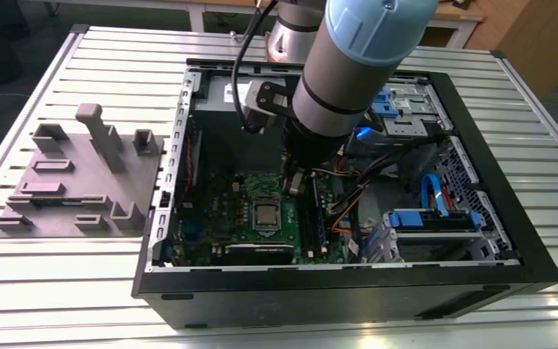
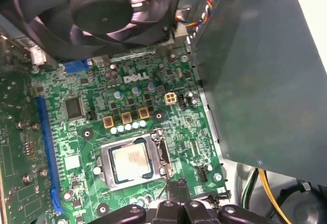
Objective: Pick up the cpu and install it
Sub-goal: 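Install the first cpu locking lever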
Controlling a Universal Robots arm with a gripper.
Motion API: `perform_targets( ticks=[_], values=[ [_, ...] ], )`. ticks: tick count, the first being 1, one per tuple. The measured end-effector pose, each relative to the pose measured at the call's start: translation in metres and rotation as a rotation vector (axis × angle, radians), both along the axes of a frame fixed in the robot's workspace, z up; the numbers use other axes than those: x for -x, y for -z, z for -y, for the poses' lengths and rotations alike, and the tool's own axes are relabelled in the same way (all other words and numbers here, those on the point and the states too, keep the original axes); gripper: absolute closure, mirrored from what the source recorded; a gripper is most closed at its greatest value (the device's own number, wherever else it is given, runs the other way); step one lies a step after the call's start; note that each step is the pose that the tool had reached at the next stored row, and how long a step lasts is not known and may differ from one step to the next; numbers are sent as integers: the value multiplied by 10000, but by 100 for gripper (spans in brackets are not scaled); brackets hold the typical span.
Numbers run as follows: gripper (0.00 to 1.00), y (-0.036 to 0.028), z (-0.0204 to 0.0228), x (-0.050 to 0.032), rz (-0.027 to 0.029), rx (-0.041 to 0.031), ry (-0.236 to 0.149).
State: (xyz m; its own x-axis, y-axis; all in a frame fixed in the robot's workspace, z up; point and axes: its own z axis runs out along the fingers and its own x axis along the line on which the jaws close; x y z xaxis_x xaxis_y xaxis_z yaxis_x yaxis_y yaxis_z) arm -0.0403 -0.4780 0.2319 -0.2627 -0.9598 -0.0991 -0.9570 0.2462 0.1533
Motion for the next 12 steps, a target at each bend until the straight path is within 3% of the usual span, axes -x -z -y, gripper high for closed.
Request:
perform_targets(
  ticks=[3, 5, 7, 12],
  values=[
    [90, 0, 4, 0, -1, 19, -12],
    [90, 1, 5, -1, 0, 107, -42],
    [90, 0, 7, 0, 13, 119, -201],
    [90, 9, 18, 4, 146, 117, -531]
  ],
)
